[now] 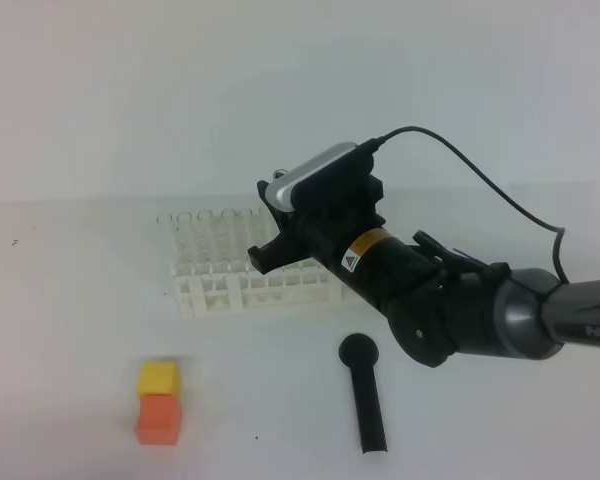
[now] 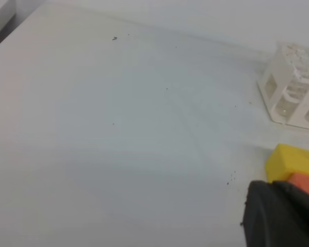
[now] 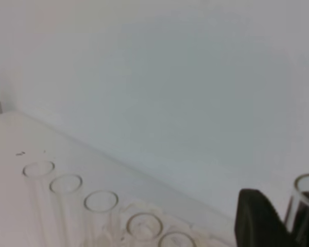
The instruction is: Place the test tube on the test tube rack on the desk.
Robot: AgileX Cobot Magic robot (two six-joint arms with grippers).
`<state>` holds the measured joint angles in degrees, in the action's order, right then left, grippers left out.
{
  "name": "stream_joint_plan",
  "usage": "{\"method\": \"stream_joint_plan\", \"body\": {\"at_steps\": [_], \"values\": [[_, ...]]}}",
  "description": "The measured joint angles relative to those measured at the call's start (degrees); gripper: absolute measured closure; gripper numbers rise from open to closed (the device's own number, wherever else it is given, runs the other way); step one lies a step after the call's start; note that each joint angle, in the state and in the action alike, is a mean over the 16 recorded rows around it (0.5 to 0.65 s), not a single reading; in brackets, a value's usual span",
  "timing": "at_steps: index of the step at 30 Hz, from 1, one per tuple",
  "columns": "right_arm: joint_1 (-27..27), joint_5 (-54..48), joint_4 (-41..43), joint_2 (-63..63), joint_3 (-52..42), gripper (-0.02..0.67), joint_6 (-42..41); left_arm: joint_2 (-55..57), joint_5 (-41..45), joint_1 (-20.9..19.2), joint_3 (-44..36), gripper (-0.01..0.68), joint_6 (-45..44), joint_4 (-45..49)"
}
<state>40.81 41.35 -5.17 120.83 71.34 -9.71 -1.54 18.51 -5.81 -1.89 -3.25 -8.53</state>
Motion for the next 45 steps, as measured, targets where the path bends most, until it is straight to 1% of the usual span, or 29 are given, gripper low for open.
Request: {"method": "stream_joint_plan", "body": {"at_steps": [8, 12, 16, 26, 29, 31, 34, 36, 45], "values": [[-0.1, 1.4, 0.0, 0.7, 0.1, 0.531, 0.8, 0.0, 0.0, 0.0, 0.0, 0.673, 0.0, 0.0], [-0.1, 1.7, 0.0, 0.7, 0.1, 0.516, 0.8, 0.0, 0.0, 0.0, 0.0, 0.673, 0.0, 0.0], [-0.1, 1.8, 0.1, 0.7, 0.1, 0.471, 0.7, 0.0, 0.0, 0.0, 0.0, 0.673, 0.0, 0.0], [-0.1, 1.7, 0.1, 0.3, 0.0, 0.330, 0.1, 0.0, 0.0, 0.0, 0.0, 0.673, 0.0, 0.0], [-0.1, 0.4, 0.1, -0.5, -0.1, 0.305, -0.7, 0.0, 0.0, 0.0, 0.0, 0.673, 0.0, 0.0], [-0.1, -1.3, 0.0, -1.4, -0.2, 0.301, -1.8, 0.0, 0.0, 0.0, 0.0, 0.673, 0.0, 0.0], [-0.2, -5.0, -0.6, -3.5, -0.5, 0.316, -4.4, 0.0, 0.0, 0.0, 0.0, 0.673, 0.0, -0.1], [-0.3, -8.0, -1.2, -5.5, -0.6, 0.343, -6.7, 0.0, 0.0, 0.0, 0.0, 0.673, 0.0, -0.1], [-1.7, -25.3, -4.4, -19.5, -1.5, 0.529, -19.5, 0.0, 0.0, 0.0, 0.0, 0.673, 0.0, -0.1]]}}
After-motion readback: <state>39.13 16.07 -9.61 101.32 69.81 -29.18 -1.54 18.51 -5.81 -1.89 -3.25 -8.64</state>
